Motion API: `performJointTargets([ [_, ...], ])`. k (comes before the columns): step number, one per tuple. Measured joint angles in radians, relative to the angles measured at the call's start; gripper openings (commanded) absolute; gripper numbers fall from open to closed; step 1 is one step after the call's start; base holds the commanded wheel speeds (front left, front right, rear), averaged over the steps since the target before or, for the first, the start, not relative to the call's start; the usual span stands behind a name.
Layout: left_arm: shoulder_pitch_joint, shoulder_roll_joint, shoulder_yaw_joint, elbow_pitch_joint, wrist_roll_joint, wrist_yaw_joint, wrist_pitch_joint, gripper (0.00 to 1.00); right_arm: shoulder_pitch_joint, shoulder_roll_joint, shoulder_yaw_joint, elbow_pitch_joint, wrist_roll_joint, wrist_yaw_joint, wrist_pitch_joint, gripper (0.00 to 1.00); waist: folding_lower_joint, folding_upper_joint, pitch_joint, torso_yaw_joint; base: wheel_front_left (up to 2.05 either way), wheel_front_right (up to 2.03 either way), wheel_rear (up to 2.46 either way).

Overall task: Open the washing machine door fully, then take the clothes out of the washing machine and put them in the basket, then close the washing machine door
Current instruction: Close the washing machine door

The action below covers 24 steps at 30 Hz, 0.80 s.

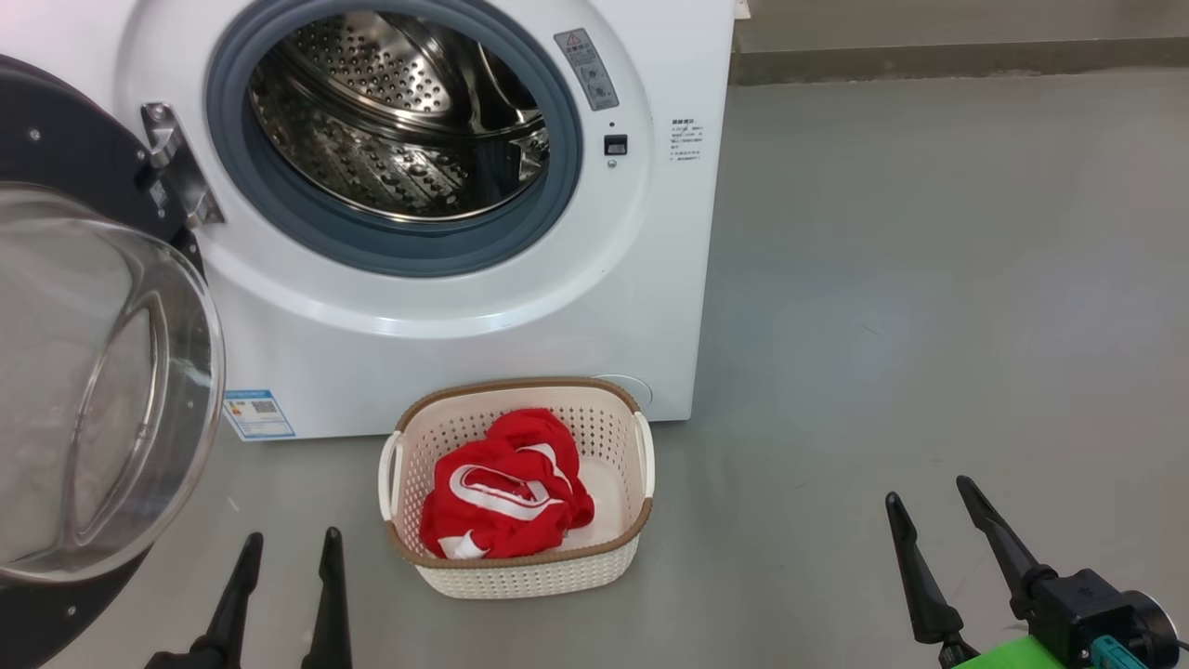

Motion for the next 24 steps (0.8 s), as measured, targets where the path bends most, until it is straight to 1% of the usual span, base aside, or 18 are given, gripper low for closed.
performJointTargets([
  [8,0.0,0.001,0.003,-0.004,0.003,0.001,0.0,1.0,0.0,0.0,0.009,0.002,0.0,0.0,0.0,1.0,0.0,0.0,-0.002,0.026,0.0,0.0,0.0],
  [12,-0.001,0.002,0.01,-0.004,0.003,0.01,0.0,1.0,0.0,0.0,0.023,0.002,0.001,0.0,0.0,1.0,0.0,0.0,-0.002,0.048,0.0,0.0,0.0],
  [24,-0.002,0.005,0.016,-0.019,0.014,0.02,0.0,1.0,0.0,0.0,0.046,0.001,0.005,0.0,0.0,1.0,-0.0001,0.0,-0.007,0.16,0.0,0.0,0.0],
])
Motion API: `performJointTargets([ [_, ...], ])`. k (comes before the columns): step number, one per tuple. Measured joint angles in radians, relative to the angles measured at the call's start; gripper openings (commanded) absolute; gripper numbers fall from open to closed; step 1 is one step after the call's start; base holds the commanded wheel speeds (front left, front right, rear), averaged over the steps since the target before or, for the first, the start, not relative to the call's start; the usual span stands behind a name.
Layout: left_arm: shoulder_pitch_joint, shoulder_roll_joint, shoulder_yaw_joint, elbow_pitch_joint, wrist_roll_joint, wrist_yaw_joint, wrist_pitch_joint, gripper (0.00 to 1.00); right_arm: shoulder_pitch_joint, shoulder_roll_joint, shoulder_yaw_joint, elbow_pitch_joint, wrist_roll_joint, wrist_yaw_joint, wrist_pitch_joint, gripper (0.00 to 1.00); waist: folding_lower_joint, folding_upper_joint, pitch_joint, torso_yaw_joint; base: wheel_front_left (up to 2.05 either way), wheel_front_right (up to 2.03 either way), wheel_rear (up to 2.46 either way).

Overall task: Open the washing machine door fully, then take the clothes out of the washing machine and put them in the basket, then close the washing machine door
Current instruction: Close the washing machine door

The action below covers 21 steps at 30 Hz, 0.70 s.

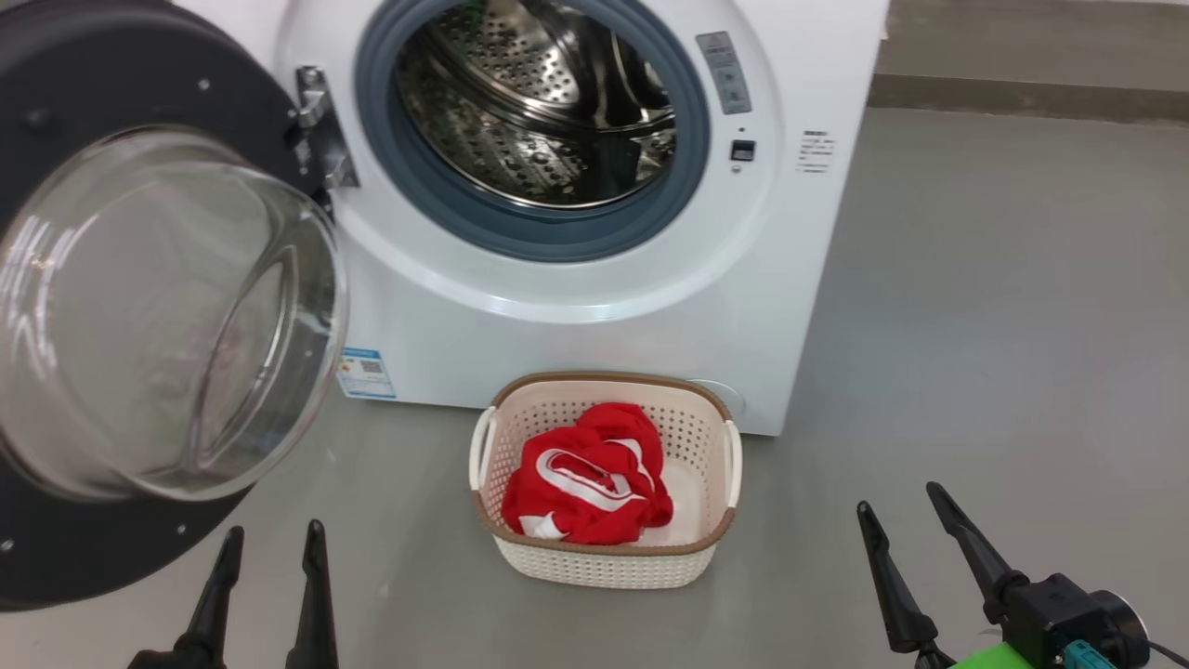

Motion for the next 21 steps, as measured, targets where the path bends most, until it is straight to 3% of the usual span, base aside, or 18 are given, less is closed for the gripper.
performJointTargets([
  [21,0.0,0.023,0.009,-0.02,0.0,0.035,0.005,1.0,-0.021,0.0,0.055,0.001,0.013,0.0,0.0,1.0,0.0,0.0,0.008,0.238,0.0,0.0,0.0],
])
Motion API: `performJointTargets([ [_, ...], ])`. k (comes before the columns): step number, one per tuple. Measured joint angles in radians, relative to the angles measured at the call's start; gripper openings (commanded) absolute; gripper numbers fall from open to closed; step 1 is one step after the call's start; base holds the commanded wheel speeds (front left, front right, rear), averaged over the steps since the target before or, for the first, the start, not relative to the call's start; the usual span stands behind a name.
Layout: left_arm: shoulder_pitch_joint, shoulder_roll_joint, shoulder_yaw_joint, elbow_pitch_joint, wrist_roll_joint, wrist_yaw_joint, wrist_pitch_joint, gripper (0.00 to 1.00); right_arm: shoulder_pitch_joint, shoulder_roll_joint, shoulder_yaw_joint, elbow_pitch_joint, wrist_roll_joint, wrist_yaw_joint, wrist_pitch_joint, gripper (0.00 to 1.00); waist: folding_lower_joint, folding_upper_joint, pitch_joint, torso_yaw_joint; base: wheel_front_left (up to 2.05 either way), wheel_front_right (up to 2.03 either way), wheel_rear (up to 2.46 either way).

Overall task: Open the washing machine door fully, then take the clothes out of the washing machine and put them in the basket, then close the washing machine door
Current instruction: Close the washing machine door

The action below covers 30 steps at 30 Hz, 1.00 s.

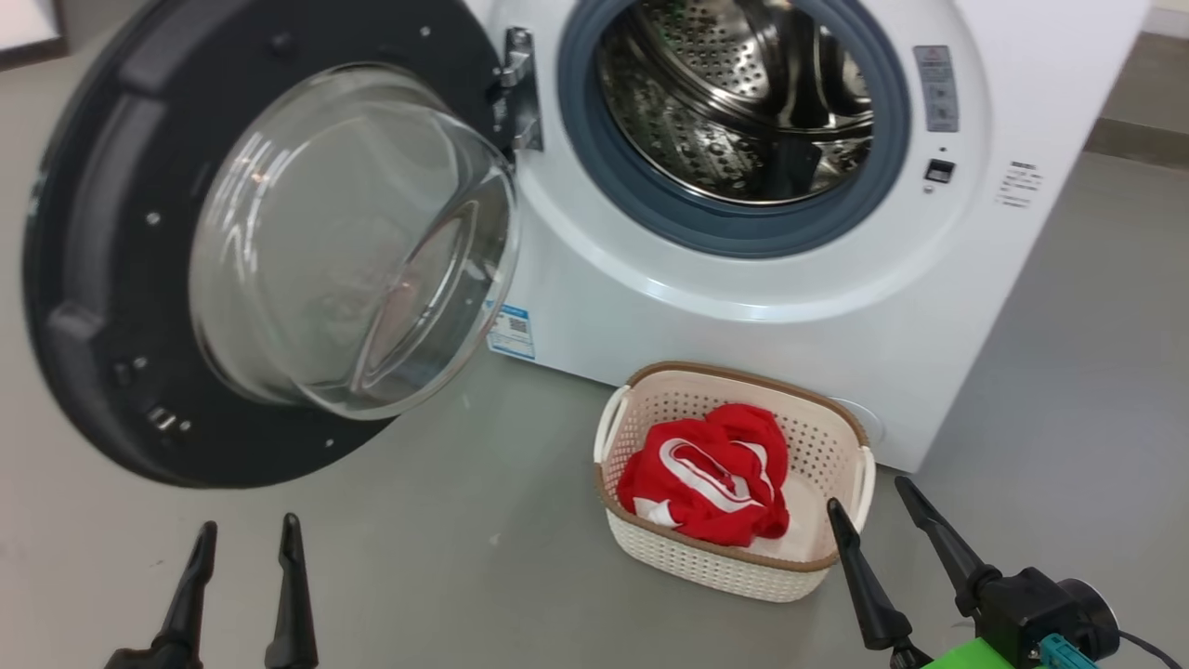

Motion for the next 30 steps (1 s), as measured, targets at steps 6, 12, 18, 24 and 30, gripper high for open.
performJointTargets([
  [6,0.0,0.008,0.009,-0.002,0.0,0.012,0.0,1.0,-0.007,0.0,0.022,0.004,0.007,0.0,0.0,1.0,0.0,0.0,-0.003,0.057,0.0,0.0,0.0],
  [12,0.001,0.012,0.018,-0.003,0.0,0.026,0.0,1.0,-0.022,0.0,0.025,0.008,0.007,0.0,0.0,1.0,0.0,0.0,-0.005,0.077,0.0,0.0,0.0],
  [18,0.002,0.014,0.02,-0.004,-0.003,0.034,0.0,0.47,-0.022,0.0,0.03,0.015,0.008,0.0,0.0,1.0,0.0,0.0,-0.007,0.072,0.0,0.0,0.0],
  [24,-0.001,0.014,0.033,-0.039,-0.017,0.033,-0.001,0.0,-0.022,0.0,0.035,0.016,0.009,0.0,0.0,1.0,0.0001,0.0,-0.005,0.059,0.0,0.0,0.0],
  [30,-0.063,0.021,0.085,-0.105,-0.02,0.033,-0.005,0.0,-0.021,0.0,0.031,0.018,0.009,0.0,0.0,1.0,0.0,0.0,-0.001,0.056,0.0,0.0,0.0],
])
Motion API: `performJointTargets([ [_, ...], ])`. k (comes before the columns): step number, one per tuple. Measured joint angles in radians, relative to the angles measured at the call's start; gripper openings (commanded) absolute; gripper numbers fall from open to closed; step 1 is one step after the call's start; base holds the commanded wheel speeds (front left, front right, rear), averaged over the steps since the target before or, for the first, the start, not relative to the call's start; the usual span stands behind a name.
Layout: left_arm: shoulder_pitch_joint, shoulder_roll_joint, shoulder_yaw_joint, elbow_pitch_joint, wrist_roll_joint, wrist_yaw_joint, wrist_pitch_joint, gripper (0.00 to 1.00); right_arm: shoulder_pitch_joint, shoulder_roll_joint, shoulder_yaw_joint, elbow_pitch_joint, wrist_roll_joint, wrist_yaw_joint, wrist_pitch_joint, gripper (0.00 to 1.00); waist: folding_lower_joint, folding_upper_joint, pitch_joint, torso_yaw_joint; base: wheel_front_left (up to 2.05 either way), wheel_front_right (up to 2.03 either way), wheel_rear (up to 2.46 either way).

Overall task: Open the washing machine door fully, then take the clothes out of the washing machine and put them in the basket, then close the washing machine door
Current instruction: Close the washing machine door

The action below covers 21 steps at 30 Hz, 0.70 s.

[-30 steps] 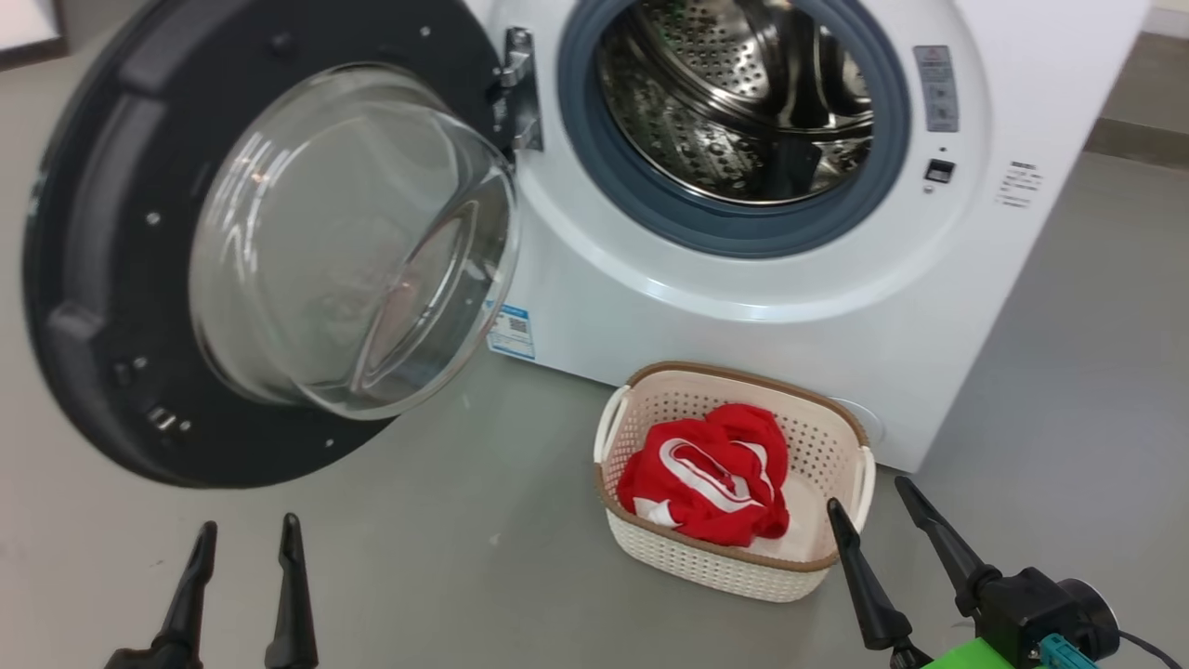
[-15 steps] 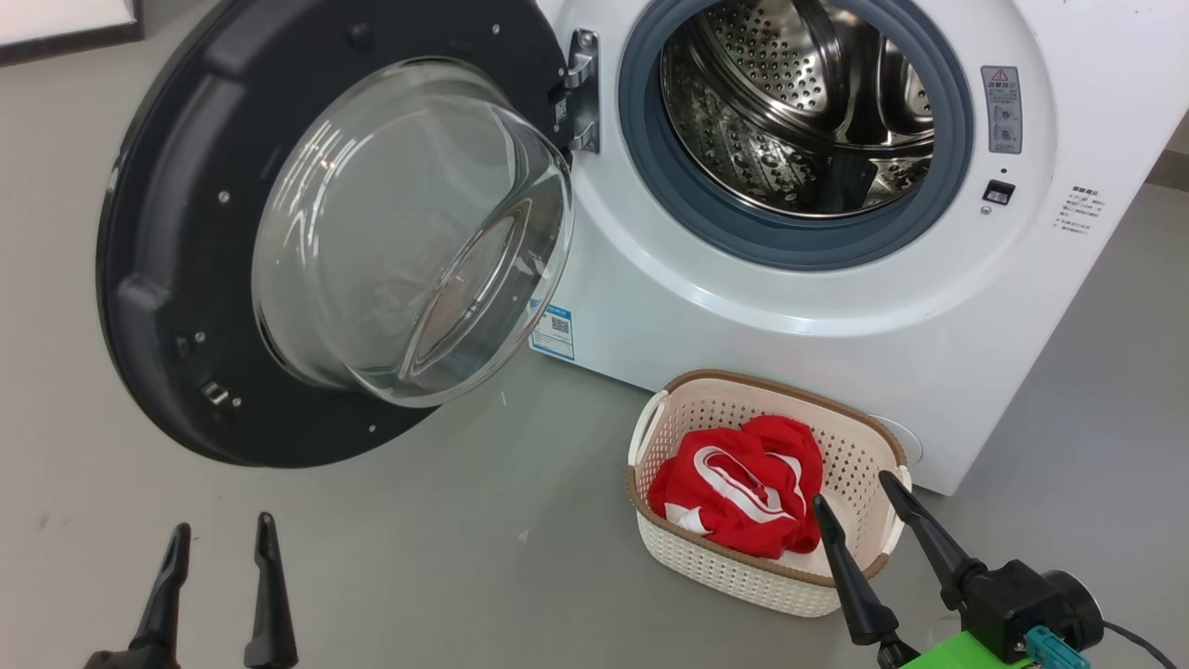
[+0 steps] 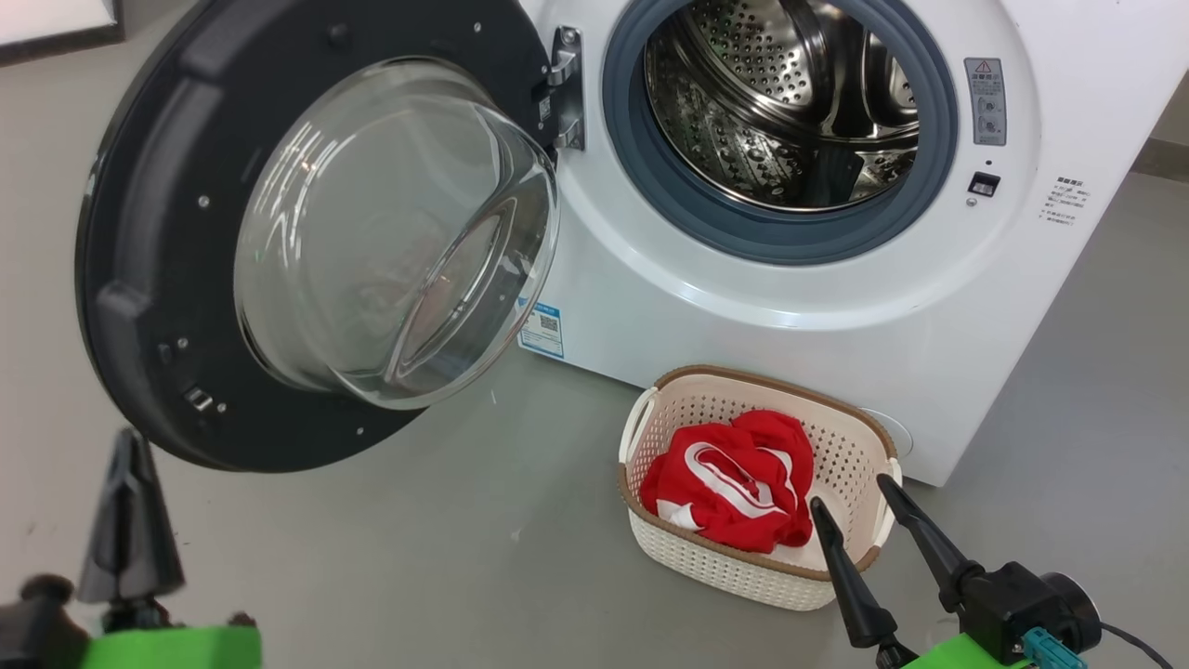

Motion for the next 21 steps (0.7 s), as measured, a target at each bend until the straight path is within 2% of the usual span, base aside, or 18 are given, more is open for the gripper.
performJointTargets([
  [4,-0.073,0.005,0.04,0.002,-0.018,-0.01,-0.001,0.0,0.0,0.0,0.004,0.002,-0.001,0.0,0.0,1.0,0.0,0.0,0.005,-0.004,0.0,0.0,0.0],
  [10,-0.259,0.021,0.123,0.075,-0.057,-0.038,-0.004,0.0,0.0,-0.001,0.014,0.02,-0.012,0.0,0.0,1.0,0.0,0.0,0.011,-0.013,0.0,0.0,0.0],
  [18,-0.497,0.046,0.195,0.287,-0.147,-0.093,-0.005,0.0,0.0,-0.001,0.021,0.03,-0.024,0.0,0.0,1.0,0.0,0.0,0.001,-0.03,0.0,0.0,0.0],
  [21,-0.583,0.059,0.226,0.397,-0.194,-0.099,-0.005,0.0,0.001,0.0,0.026,0.033,-0.025,0.0,0.0,1.0,0.0,0.0,-0.004,-0.037,0.0,0.0,0.0],
])
